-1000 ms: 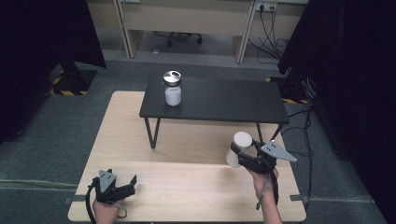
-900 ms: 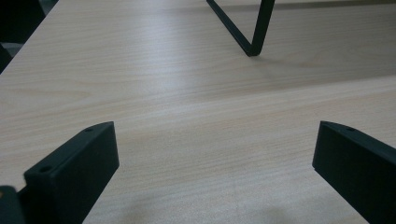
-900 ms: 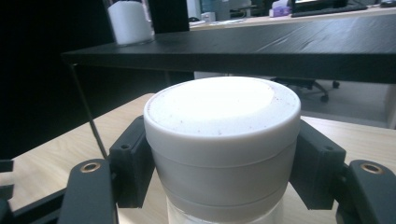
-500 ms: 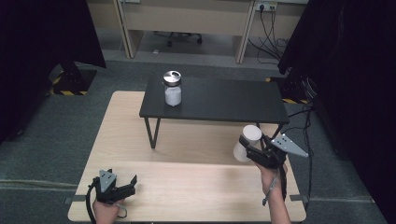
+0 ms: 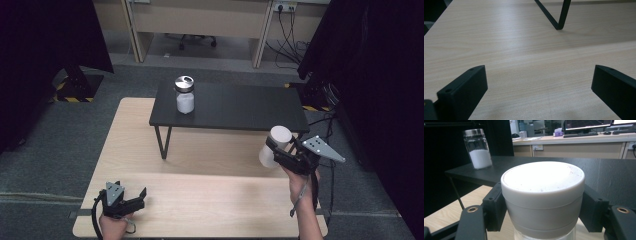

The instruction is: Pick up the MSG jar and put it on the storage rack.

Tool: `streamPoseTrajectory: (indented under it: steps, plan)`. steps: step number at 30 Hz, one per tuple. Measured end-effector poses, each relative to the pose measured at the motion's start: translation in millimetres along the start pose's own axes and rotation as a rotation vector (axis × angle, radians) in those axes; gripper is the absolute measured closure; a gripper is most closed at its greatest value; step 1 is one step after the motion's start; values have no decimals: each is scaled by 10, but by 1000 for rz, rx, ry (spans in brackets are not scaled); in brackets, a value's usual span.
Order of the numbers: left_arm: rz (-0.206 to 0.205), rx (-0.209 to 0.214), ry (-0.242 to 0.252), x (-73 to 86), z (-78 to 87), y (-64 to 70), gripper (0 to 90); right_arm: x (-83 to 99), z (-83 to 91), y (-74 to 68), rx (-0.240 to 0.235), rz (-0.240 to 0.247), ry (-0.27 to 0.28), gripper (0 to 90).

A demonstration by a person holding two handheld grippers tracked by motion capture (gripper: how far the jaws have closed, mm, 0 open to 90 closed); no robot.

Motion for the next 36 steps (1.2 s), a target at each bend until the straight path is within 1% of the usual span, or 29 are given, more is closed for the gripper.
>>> streamPoseTrajectory:
  steps: [6, 8, 10, 11, 12, 16, 20, 21, 22, 26, 31, 35, 36]
  plan:
    - [6, 5, -10, -7, -13, -10, 0, -85, -13, 1, 3, -13, 13, 333]
    - [7, 6, -12, -7, -14, -10, 0, -149, -36, -6, -4, -4, 21, 333]
    - [8, 5, -13, -8, -17, -9, 0, -172, -43, -7, -8, -4, 23, 333]
    - [9, 5, -14, -8, -18, -9, 0, -221, -57, -9, -13, 0, 26, 333]
    - [9, 5, -15, -9, -18, -12, 0, -221, -57, -9, -13, 0, 26, 333]
    - [22, 3, -17, -11, -19, -21, 0, -331, -92, -13, -20, 12, 29, 333]
    - [27, 3, -21, -13, -24, -23, 0, -453, -127, -7, -31, 20, 42, 333]
    - [27, 3, -21, -13, -24, -23, 0, -453, -127, -7, -31, 20, 42, 333]
    - [27, 3, -22, -14, -25, -24, 0, -504, -144, -3, -32, 22, 45, 333]
    - [26, 3, -25, -16, -24, -27, 0, -574, -168, 11, -32, 26, 53, 333]
    - [25, 2, -22, -15, -24, -25, 0, -682, -218, 45, -24, 46, 62, 333]
    - [21, -3, -22, -15, -27, -20, 0, -702, -250, 71, -16, 54, 59, 333]
    - [21, -3, -22, -15, -27, -20, 0, -711, -276, 91, -16, 58, 45, 333]
Point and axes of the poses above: each handheld gripper's, and its own axes: z roughly backward along the jaws, x roughly out of its underside, y roughly to its right, the point moved 10 cm from there along -z, roughly forward along the jaws, and after that the axes turned 11 degrees about y, right-handed, at the moved point
